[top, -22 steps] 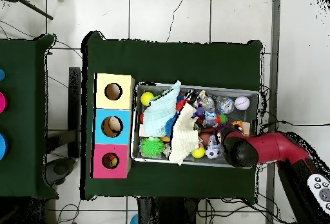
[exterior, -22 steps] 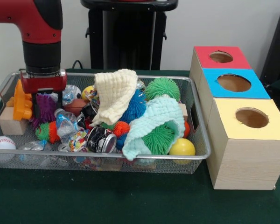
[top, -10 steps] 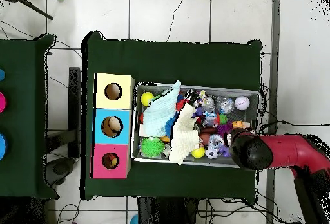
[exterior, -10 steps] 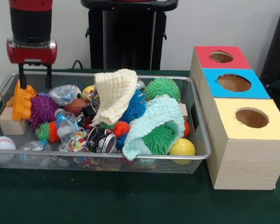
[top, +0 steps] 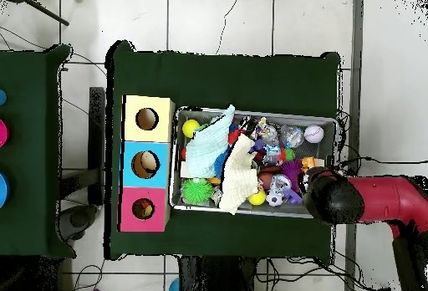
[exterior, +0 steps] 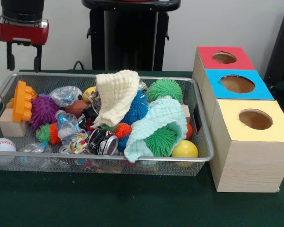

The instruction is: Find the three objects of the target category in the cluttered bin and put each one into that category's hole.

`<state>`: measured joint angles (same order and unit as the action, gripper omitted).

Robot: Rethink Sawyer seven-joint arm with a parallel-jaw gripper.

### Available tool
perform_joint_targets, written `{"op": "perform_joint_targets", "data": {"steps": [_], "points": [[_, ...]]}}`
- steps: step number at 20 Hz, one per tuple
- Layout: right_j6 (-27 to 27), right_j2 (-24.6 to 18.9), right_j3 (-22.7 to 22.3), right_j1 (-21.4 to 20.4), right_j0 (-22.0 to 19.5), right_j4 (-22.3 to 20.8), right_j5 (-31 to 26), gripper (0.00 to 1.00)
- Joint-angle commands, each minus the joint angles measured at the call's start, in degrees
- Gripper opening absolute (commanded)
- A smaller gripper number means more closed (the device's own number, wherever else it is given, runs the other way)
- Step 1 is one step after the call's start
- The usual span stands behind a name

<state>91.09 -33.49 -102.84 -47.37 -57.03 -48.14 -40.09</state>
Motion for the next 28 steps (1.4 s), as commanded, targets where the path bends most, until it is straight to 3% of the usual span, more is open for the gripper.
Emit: {"op": "perform_joint_targets", "data": {"steps": [1, 7, 11, 28], "points": [[-3.4, 4.6, 0.1, 4.8, 3.0, -9.6, 2.2, 1.00], [-0.2, 7.5, 3.7, 9.0, 4.3, -16.1, 7.0, 1.00], [0.2, 7.8, 5.1, 11.1, 4.2, -16.9, 9.0, 1.00], [-8.3, 7.7, 11.1, 13.7, 4.2, -20.8, 8.9, 1.00]]}}
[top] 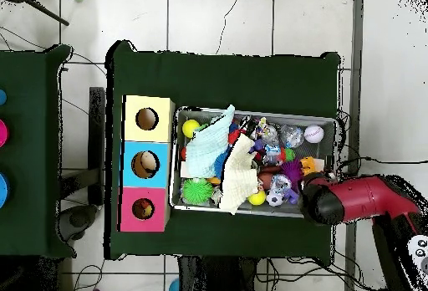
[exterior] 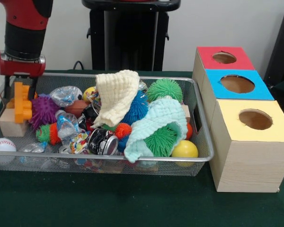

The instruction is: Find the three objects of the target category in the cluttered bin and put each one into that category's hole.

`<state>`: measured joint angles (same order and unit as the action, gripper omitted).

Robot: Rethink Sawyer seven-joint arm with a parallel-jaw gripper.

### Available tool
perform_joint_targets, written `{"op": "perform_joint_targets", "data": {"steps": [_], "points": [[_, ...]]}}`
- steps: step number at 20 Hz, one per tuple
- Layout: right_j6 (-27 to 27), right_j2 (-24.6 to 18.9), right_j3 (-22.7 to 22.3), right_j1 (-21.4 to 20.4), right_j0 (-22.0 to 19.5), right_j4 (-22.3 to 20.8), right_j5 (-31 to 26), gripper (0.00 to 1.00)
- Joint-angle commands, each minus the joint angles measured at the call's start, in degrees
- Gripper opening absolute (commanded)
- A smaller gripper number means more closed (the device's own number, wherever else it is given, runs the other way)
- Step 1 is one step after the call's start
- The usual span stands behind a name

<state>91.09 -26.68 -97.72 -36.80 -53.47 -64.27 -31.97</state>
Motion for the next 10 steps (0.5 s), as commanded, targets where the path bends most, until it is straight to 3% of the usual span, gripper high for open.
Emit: {"op": "perform_joint_targets", "data": {"steps": [1, 10], "points": [[-8.3, 0.8, 6.0, 3.4, 0.5, -4.6, 0.9, 1.00], [-3.4, 0.5, 7.3, 7.1, -0.4, -2.9, 4.0, 1.00]]}}
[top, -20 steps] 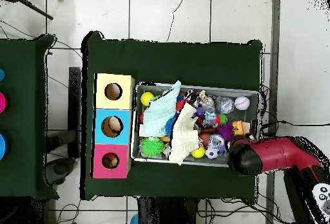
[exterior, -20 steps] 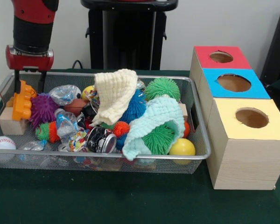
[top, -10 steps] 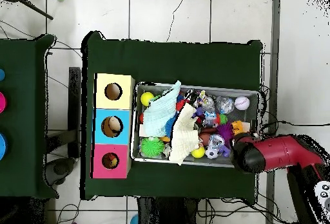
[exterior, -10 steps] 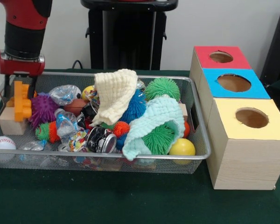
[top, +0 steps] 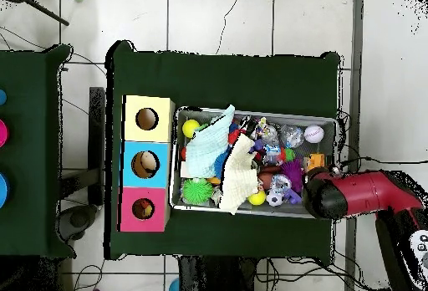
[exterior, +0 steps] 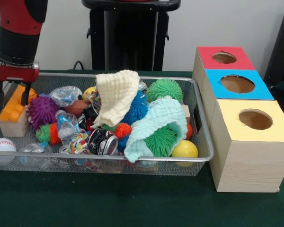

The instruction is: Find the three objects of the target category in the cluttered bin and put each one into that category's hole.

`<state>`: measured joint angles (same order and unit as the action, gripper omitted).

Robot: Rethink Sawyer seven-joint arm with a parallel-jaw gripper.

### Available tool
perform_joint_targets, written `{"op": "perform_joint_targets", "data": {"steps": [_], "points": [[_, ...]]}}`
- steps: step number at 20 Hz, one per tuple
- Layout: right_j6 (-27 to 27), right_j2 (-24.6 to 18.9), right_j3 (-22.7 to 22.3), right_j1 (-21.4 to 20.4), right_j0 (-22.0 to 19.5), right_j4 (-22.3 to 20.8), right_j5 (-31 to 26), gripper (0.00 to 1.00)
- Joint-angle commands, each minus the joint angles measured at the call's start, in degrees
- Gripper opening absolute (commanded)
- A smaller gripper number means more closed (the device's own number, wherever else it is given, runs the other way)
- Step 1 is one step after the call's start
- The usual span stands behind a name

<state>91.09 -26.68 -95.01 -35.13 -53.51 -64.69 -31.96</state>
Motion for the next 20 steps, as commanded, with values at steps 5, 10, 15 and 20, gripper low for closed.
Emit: {"op": "perform_joint_targets", "data": {"steps": [5, 10, 15, 20], "points": [[-1.4, -0.9, 4.0, 8.5, -2.7, 1.9, 5.1, 1.00], [-2.4, -3.8, 3.0, 12.2, -6.8, 5.8, 8.2, 1.00], [-3.4, -4.4, 2.4, 13.5, -8.4, 7.7, 9.6, 1.00], [-1.6, -4.1, 1.7, 13.5, -8.6, 11.4, 9.4, 0.00]]}}
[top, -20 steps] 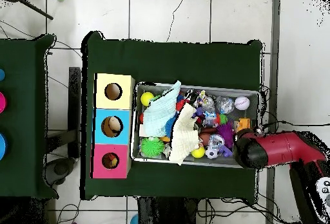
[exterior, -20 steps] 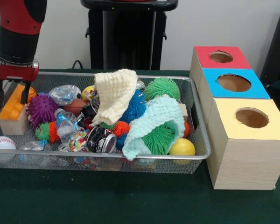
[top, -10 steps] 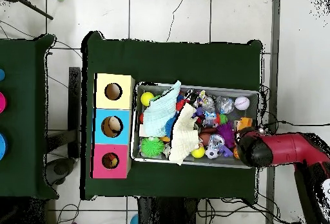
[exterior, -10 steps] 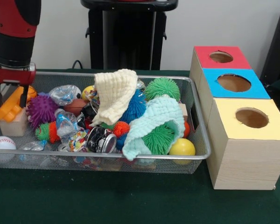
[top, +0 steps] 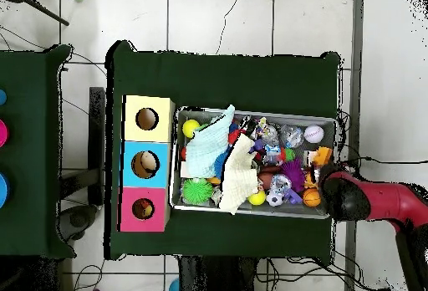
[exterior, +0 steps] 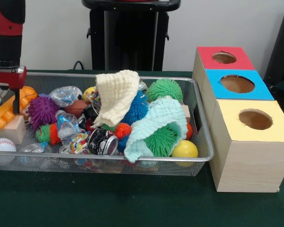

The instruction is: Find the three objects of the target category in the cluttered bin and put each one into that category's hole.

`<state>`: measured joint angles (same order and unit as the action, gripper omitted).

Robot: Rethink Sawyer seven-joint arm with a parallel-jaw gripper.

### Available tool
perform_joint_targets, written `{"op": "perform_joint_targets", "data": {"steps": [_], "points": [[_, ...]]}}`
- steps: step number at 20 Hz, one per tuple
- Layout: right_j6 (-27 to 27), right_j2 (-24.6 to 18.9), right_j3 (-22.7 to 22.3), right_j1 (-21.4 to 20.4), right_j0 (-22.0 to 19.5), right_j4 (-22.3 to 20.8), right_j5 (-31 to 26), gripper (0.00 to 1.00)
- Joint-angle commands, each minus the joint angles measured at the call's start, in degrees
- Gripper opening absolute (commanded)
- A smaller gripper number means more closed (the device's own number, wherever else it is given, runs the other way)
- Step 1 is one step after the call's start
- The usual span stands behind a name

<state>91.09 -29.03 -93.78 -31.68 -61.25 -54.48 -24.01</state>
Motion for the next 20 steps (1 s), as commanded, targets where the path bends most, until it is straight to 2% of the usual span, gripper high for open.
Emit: {"op": "perform_joint_targets", "data": {"steps": [1, 7, 12, 20], "points": [[-2.6, -1.9, 0.1, 9.7, -0.8, 1.3, 1.2, 0.00], [0.3, 0.3, -2.1, 5.0, 2.7, 4.2, -0.7, 0.00], [5.9, 1.6, -4.6, 0.8, 5.7, 8.4, -1.1, 0.00], [13.6, 4.0, -9.4, -4.6, 9.4, 19.7, -1.4, 0.00]]}}
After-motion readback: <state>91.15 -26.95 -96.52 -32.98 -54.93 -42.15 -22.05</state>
